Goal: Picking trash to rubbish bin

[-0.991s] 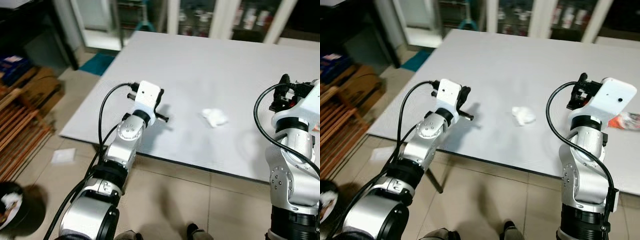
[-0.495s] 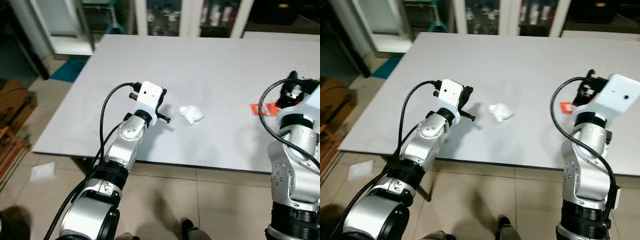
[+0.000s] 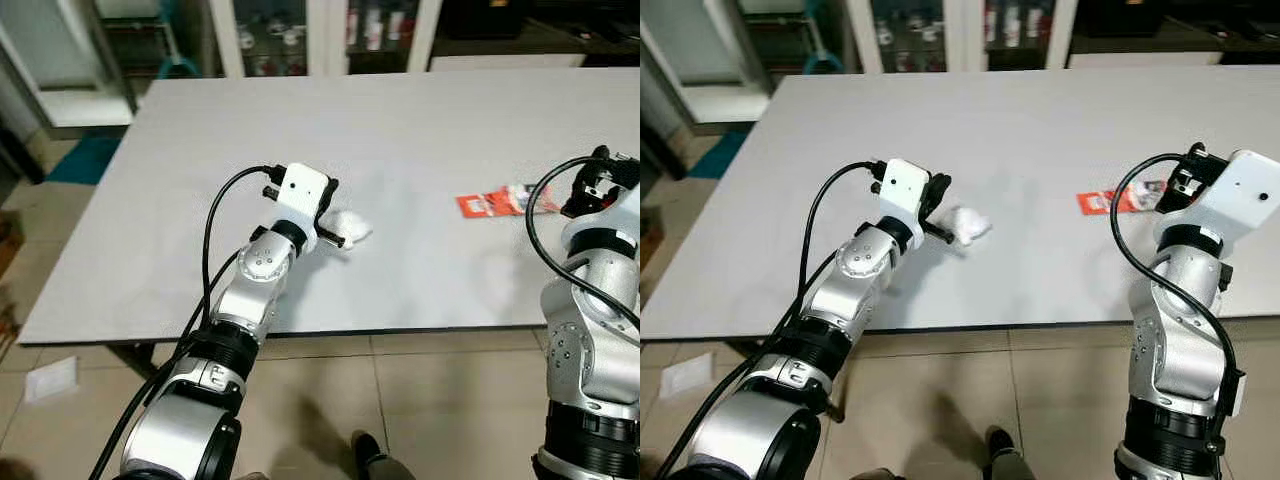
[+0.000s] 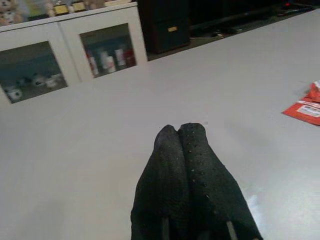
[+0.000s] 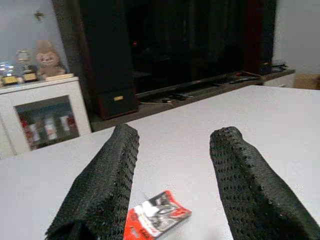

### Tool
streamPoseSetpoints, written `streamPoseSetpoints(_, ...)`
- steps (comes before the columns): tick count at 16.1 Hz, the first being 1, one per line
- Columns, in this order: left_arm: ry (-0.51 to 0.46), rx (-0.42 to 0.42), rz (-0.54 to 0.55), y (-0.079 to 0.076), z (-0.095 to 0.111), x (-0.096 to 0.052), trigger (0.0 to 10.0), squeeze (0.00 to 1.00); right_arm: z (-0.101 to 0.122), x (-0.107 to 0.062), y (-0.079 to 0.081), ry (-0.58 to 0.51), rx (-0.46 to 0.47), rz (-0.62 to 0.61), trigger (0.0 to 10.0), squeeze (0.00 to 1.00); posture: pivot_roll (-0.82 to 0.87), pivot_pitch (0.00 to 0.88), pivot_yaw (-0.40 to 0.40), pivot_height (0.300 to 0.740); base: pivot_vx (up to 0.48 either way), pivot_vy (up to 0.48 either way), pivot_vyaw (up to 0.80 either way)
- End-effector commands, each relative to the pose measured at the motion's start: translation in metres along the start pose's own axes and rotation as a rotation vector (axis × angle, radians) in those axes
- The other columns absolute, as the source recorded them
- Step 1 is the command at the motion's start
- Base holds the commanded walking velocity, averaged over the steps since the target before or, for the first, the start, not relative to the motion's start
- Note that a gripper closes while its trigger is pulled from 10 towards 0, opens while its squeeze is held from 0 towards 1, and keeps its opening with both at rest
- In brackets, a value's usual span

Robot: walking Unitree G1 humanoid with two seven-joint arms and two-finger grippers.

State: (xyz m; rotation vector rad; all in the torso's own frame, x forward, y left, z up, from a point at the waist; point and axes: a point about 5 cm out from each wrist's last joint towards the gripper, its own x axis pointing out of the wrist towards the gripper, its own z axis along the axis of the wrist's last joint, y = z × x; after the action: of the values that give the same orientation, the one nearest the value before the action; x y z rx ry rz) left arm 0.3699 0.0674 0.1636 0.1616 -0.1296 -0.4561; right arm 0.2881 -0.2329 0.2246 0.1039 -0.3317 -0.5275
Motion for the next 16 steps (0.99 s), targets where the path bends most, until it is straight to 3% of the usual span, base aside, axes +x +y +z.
streamPoseSetpoints(1,-0.015,0.011,-0.01,0.0,0.004,0.001,10.0,0.0,0.003,0.0,-0.004,-0.016,-0.009,-0.028,10.0,0.0,0.13,0.115,0.06,0.74,0.0,0.0,-0.74)
streamPoseSetpoints(6,0.003,0.014,-0.037,-0.004,0.002,0.003,10.0,0.0,0.001,-0.002,-0.003,-0.017,-0.059,-0.029,10.0,0.0,0.12,0.131,0.058,0.74,0.0,0.0,-0.71)
streamPoseSetpoints(10,0.007,0.029,-0.1,-0.014,0.003,0.005,10.0,0.0,0.002,-0.008,0.0,-0.035,-0.065,0.001,10.0,0.01,0.12,0.159,0.077,0.74,0.0,0.0,0.0)
streamPoseSetpoints(16,0.057,0.066,-0.117,-0.017,-0.009,0.005,10.0,0.0,0.001,-0.012,0.0,-0.027,-0.07,0.003,10.0,0.0,0.11,0.167,0.085,0.74,0.0,0.0,0.0)
